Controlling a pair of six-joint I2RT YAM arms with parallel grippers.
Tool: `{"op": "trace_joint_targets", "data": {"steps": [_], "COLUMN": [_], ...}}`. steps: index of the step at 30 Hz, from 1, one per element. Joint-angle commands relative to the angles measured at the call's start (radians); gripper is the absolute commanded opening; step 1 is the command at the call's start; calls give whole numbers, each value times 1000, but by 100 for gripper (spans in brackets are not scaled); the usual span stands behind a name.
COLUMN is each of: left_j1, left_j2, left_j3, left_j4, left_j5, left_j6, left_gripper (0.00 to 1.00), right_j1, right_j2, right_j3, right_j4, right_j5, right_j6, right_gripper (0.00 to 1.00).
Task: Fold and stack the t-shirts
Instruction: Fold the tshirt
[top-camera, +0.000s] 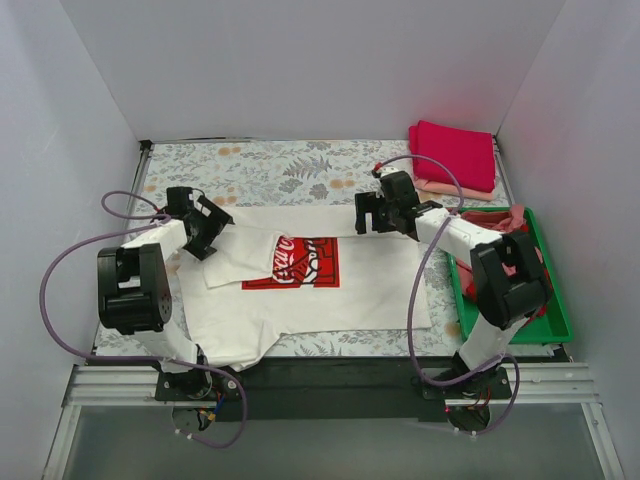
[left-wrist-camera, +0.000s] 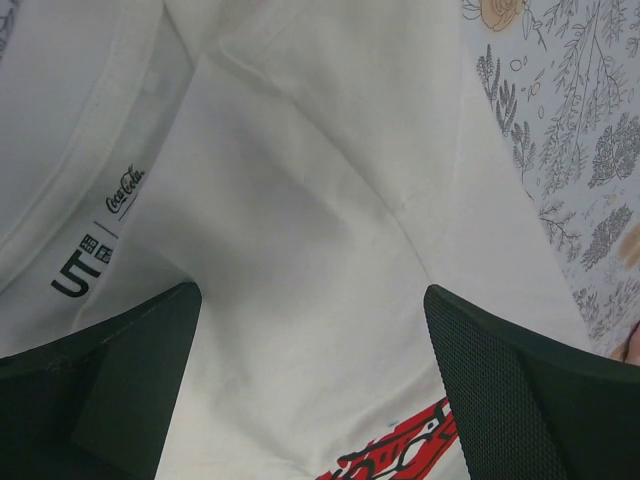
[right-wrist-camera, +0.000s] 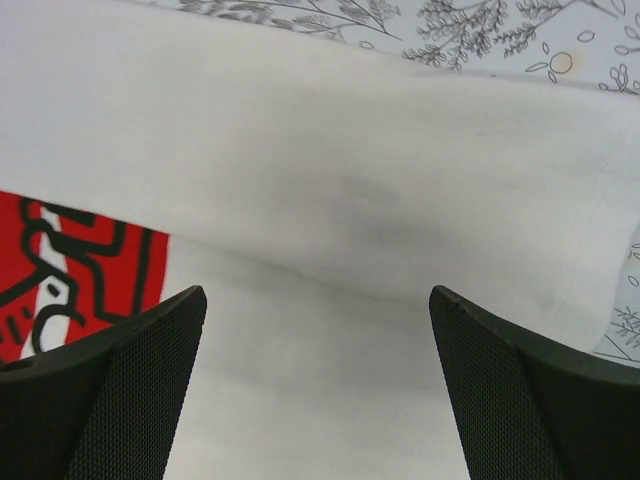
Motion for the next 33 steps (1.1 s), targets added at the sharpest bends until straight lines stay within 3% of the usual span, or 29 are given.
{"op": "trace_joint_targets", "data": {"steps": [1, 11, 21, 29, 33], "left_j1": [-2, -2, -2, -2, -2], "left_j2": [77, 305, 621, 746, 743], "left_j3": [58, 254, 668, 1001, 1158], "left_j4": [-41, -86, -187, -266, -354], "left_j5": [-15, -43, -27, -35, -15], "left_j6": [30, 41, 42, 96, 113], "left_gripper": [95, 95, 95, 96, 96], "right_j1": [-48, -144, -210, -238, -238], "right_j2": [106, 437, 739, 801, 698], "right_j3": [78, 394, 856, 1056, 1056], "right_j4": [-28, -108, -165, -168, -166], "right_j5": [-53, -145, -182, -203, -218], "right_j6": [-5, -3, -103, -156, -198], "right_gripper": [98, 98, 98, 98, 98]}}
